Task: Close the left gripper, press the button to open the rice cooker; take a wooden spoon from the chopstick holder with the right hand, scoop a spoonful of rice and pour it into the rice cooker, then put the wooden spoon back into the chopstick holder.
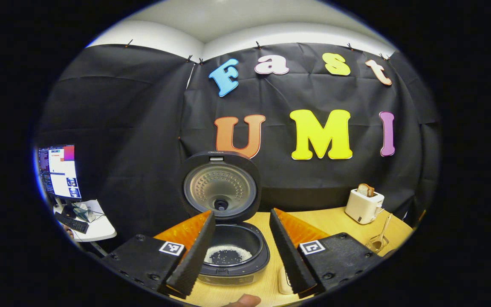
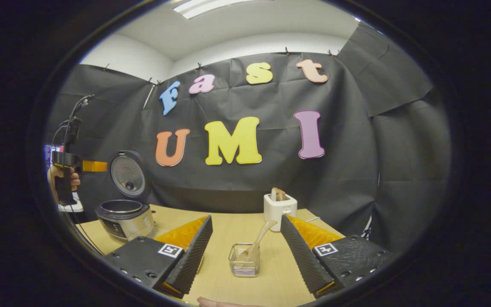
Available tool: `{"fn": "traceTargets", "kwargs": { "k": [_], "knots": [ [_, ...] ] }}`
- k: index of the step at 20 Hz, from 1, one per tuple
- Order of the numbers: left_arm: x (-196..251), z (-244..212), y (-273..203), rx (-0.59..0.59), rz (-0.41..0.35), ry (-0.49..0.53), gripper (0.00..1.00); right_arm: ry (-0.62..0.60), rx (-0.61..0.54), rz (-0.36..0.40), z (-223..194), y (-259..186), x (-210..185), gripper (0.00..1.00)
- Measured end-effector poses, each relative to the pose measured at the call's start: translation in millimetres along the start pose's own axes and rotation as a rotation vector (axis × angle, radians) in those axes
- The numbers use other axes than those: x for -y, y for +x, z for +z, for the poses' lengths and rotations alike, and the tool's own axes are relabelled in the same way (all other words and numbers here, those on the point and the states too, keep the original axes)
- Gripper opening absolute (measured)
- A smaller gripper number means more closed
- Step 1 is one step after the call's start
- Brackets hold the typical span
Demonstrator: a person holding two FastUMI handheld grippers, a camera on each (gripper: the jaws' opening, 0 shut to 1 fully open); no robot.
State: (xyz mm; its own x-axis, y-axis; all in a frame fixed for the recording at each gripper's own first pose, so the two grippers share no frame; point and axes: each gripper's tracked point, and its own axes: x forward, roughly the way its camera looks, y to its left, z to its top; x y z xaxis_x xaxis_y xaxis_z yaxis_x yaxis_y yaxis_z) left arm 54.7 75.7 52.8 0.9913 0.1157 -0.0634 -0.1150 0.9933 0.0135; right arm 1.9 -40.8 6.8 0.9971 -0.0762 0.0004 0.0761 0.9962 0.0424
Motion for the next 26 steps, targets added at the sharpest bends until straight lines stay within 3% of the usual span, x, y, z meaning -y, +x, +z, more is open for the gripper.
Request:
{"fn": "traceTargets", "kwargs": {
  "k": [1, 2, 3, 8, 14, 15, 17, 19, 21, 22, 24, 26],
  "knots": [
    [5, -3, -6, -0.003, -0.014, 0.004, 0.91, -0.001, -0.002, 0.0, -1, 1, 0, 0.95],
    [11, -3, -13, 0.007, -0.021, 0.007, 0.89, -0.002, -0.006, -0.002, -3, 3, 0, 0.96],
    [14, -3, -19, 0.02, -0.021, 0.012, 0.98, -0.004, -0.011, -0.008, -5, 5, 2, 0.95],
    [19, -19, -51, 0.062, 0.002, 0.066, 0.98, 0.036, -0.059, -0.035, -23, 22, 15, 0.95],
    [35, -36, -71, 0.077, -0.053, 0.013, 0.98, 0.126, -0.21, 0.038, -75, 65, 6, 0.99],
    [39, -37, -72, 0.075, -0.071, 0.014, 0.98, 0.143, -0.252, 0.048, -86, 75, 5, 0.92],
    [48, -42, -77, 0.077, -0.111, 0.006, 0.98, 0.169, -0.301, 0.067, -99, 92, 6, 0.96],
    [60, -44, -75, 0.07, -0.154, 0.003, 0.98, 0.204, -0.321, 0.042, -106, 111, 20, 0.92],
    [63, -46, -75, 0.064, -0.174, 0.02, 0.98, 0.233, -0.324, 0.01, -112, 130, 34, 0.96],
    [62, -47, -75, 0.062, -0.178, 0.037, 0.98, 0.246, -0.332, 0.006, -113, 140, 38, 0.92],
    [59, -47, -73, 0.066, -0.17, 0.051, 0.98, 0.282, -0.354, -0.005, -119, 158, 47, 0.96],
    [59, -50, -71, 0.057, -0.179, 0.039, 0.98, 0.289, -0.416, -0.03, -135, 172, 52, 0.92]
  ]
}}
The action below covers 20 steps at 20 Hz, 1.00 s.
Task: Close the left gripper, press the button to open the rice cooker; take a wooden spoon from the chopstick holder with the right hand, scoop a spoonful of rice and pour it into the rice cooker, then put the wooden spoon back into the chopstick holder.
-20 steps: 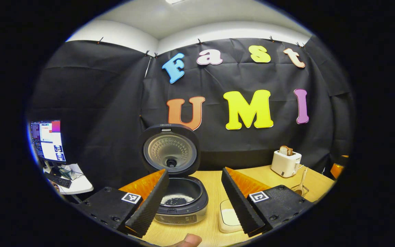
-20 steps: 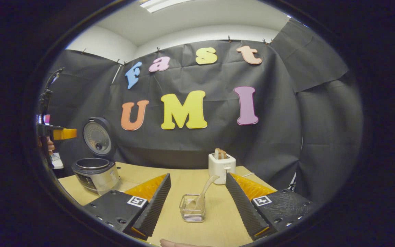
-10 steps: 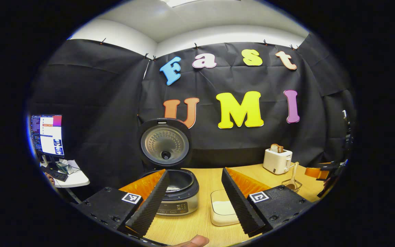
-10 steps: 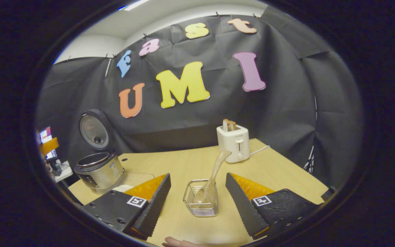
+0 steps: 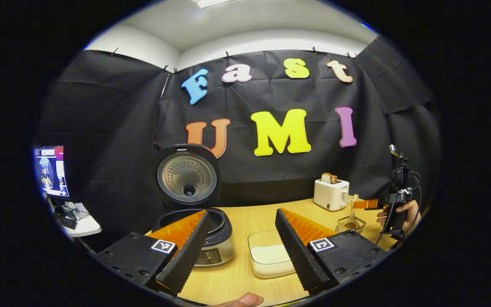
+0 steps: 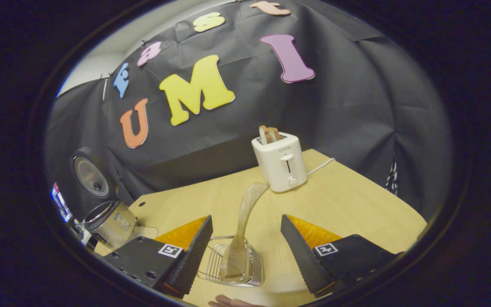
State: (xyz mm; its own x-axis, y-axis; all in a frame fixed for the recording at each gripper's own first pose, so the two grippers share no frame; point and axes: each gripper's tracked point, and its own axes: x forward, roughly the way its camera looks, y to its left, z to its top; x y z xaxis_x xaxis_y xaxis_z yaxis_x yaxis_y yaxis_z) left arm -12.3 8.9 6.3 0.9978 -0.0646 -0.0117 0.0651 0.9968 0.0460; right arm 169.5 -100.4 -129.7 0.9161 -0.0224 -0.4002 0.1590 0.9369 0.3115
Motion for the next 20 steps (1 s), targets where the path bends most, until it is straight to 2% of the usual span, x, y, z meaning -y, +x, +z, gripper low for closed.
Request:
{"fn": "traceTargets", "kwargs": {
  "k": [3, 4, 7, 8, 9, 11, 12, 13, 14, 15, 16, 17, 18, 19, 20],
  "knots": [
    [-2, -3, 2, -0.013, -0.007, -0.012, 0.98, -0.006, -0.051, -0.004, -7, 20, -1, 0.96],
    [-4, -3, 3, -0.014, -0.004, -0.01, 1.0, -0.012, -0.06, 0.006, -9, 24, -5, 0.92],
    [-9, -6, 4, -0.021, 0.001, -0.015, 0.98, -0.054, -0.114, -0.036, -18, 42, -2, 0.96],
    [-10, -8, 5, -0.025, 0.002, -0.018, 0.98, -0.064, -0.141, -0.045, -22, 47, -1, 0.92],
    [-11, -10, 5, -0.031, 0.004, -0.02, 0.98, -0.062, -0.155, -0.042, -24, 51, -3, 0.96],
    [-15, -10, 6, -0.035, 0.013, -0.024, 1.0, -0.039, -0.175, -0.01, -25, 56, -11, 0.91],
    [-17, -11, 6, -0.036, 0.016, -0.026, 0.98, -0.034, -0.182, 0.005, -27, 56, -15, 0.81],
    [-18, -12, 8, -0.038, 0.018, -0.029, 0.98, -0.04, -0.185, 0.007, -27, 59, -15, 0.76],
    [-19, -13, 8, -0.041, 0.021, -0.031, 0.98, -0.042, -0.184, 0.012, -27, 60, -18, 0.6],
    [-21, -14, 7, -0.044, 0.023, -0.032, 0.98, -0.044, -0.184, 0.013, -26, 61, -20, 0.58],
    [-22, -14, 8, -0.047, 0.025, -0.034, 0.98, -0.042, -0.187, 0.021, -27, 61, -22, 0.47],
    [-23, -15, 9, -0.049, 0.028, -0.035, 0.98, -0.044, -0.189, 0.027, -26, 61, -24, 0.42],
    [-25, -15, 9, -0.05, 0.031, -0.037, 0.98, -0.058, -0.179, 0.02, -24, 60, -23, 0.41],
    [-27, -16, 9, -0.049, 0.033, -0.039, 0.98, -0.046, -0.174, 0.01, -23, 63, -20, 0.34],
    [-27, -16, 9, -0.051, 0.034, -0.042, 0.98, -0.039, -0.183, -0.002, -26, 61, -20, 0.18]
  ]
}}
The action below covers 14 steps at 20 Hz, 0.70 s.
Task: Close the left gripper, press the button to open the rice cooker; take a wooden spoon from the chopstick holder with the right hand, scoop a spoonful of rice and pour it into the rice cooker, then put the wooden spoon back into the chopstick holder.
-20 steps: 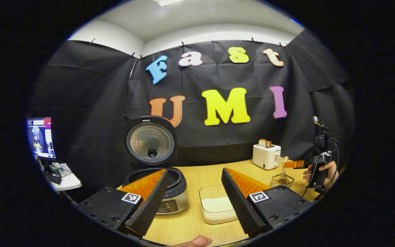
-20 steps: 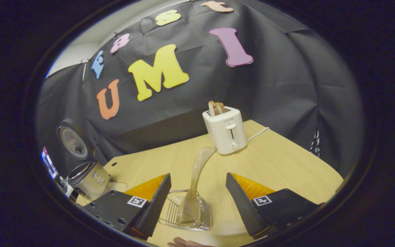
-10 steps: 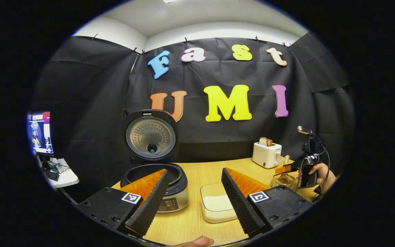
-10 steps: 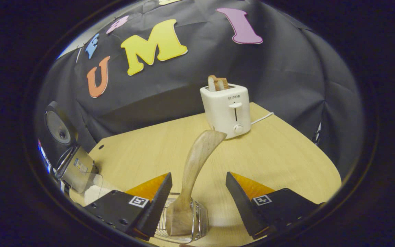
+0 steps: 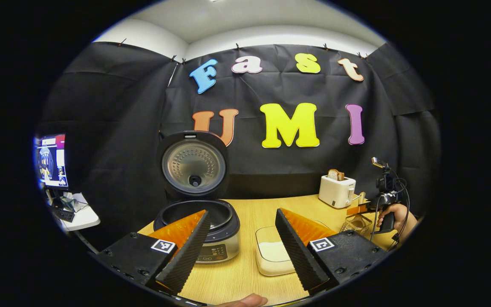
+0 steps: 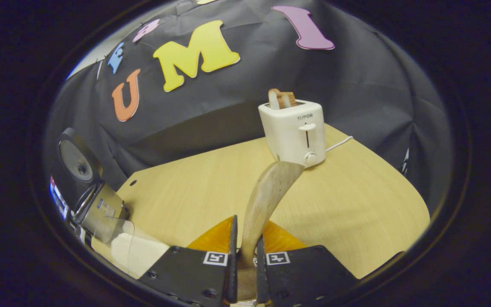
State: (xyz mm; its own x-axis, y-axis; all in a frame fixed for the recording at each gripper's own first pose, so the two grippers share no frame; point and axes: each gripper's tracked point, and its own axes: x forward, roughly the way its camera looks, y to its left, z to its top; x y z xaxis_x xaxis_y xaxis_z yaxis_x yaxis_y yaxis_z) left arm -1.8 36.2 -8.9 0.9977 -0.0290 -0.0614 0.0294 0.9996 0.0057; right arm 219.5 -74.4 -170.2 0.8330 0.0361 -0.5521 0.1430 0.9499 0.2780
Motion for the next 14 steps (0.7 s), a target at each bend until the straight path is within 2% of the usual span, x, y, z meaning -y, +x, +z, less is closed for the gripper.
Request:
{"fn": "traceTargets", "kwargs": {
  "k": [2, 4, 6, 8, 14],
  "knots": [
    [-3, 0, 0, 0.0, 0.003, -0.006, 0.98, -0.01, 0.0, 0.021, 1, -2, -6, 0.18],
    [-6, 0, 1, -0.003, 0.009, -0.01, 0.98, -0.022, 0.021, 0.038, 5, -8, -14, 0.11],
    [-8, -2, 1, -0.005, 0.011, -0.011, 0.98, -0.072, 0.045, 0.007, 7, -12, -16, 0.03],
    [-9, -2, 2, -0.006, 0.011, -0.009, 0.98, -0.129, 0.072, 0.0, 8, -19, -23, 0.03],
    [-16, -3, 3, -0.011, 0.018, -0.016, 0.98, -0.17, 0.152, -0.021, 28, -49, -34, 0.03]
  ]
}}
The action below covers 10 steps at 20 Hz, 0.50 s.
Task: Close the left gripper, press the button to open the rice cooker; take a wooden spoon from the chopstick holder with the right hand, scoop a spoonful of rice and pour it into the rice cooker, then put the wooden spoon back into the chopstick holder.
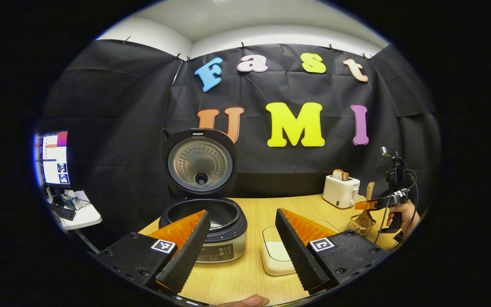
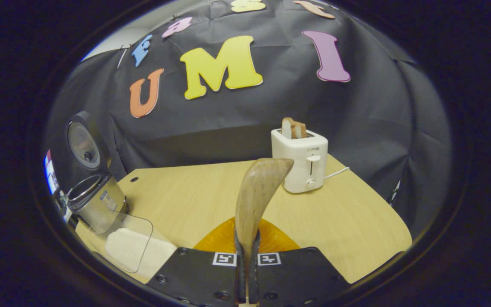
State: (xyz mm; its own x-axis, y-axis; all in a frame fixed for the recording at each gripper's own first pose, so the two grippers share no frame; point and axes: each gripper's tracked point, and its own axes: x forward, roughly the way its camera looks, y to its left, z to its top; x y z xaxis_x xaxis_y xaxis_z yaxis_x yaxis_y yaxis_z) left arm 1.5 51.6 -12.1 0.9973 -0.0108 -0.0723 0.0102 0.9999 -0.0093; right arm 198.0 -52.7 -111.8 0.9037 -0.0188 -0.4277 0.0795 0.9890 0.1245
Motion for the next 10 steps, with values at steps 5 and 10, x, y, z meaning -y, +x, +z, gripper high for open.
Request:
{"fn": "traceTargets", "kwargs": {
  "k": [5, 10],
  "knots": [
    [-8, 1, -2, 0.003, 0.006, -0.021, 0.98, -0.041, 0.084, -0.016, 31, -35, -10, 0.03],
    [-15, 1, -3, -0.001, 0.008, -0.033, 0.98, -0.054, 0.14, 0.016, 54, -69, -32, 0.02]
  ]
}}
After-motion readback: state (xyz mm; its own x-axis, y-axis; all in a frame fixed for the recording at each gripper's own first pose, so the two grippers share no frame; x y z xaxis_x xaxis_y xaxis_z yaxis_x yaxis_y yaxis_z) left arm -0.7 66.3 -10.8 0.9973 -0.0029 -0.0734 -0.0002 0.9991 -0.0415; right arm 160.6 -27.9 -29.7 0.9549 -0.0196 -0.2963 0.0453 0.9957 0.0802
